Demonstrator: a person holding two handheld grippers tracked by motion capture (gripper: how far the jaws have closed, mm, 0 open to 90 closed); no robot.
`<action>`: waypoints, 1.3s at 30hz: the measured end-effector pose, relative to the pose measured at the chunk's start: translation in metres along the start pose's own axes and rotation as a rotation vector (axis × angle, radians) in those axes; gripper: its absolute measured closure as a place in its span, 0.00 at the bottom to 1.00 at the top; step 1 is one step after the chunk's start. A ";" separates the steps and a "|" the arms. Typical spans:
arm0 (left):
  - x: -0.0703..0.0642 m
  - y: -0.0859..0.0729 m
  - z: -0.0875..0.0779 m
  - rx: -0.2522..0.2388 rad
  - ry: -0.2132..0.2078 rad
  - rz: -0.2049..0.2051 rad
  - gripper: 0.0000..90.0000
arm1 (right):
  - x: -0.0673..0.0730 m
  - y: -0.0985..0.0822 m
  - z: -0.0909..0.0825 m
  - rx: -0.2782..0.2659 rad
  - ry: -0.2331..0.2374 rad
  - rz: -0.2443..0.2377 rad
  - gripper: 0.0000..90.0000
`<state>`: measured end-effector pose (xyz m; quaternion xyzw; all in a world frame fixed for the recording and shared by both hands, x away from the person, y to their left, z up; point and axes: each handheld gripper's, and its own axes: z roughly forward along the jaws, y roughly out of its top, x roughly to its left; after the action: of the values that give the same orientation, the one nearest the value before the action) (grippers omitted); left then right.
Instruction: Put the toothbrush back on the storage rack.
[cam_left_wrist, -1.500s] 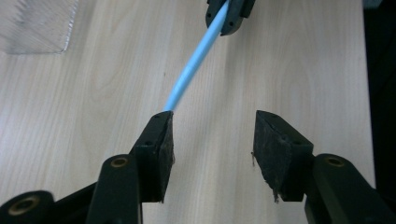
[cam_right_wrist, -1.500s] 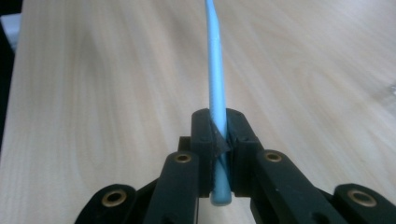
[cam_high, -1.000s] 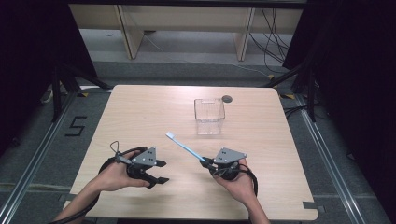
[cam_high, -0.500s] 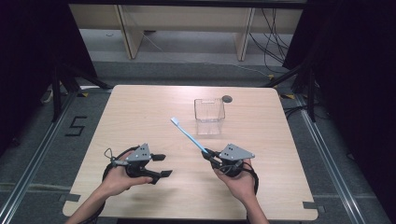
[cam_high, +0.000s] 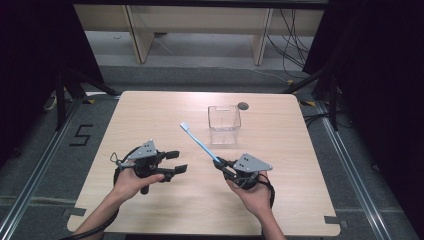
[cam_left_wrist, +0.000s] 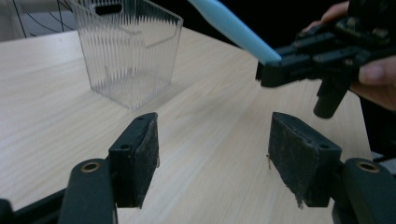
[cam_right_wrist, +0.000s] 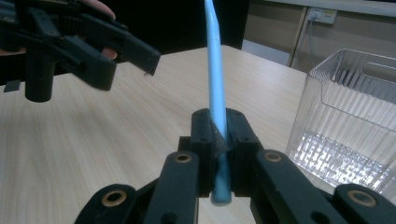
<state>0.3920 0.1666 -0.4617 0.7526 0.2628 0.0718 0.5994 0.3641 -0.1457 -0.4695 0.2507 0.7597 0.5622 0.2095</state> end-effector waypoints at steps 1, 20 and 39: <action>0.000 0.004 0.001 -0.019 0.000 -0.005 0.39 | 0.001 0.001 0.000 -0.002 0.003 0.004 0.93; 0.000 0.030 0.028 -0.085 -0.067 -0.061 0.44 | 0.004 0.004 0.002 -0.025 -0.003 -0.009 0.93; 0.002 0.035 0.035 -0.131 -0.060 -0.133 0.51 | 0.010 0.004 0.006 -0.008 0.017 0.018 0.93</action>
<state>0.4200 0.1321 -0.4386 0.6945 0.2889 0.0262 0.6584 0.3606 -0.1345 -0.4678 0.2517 0.7570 0.5692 0.1989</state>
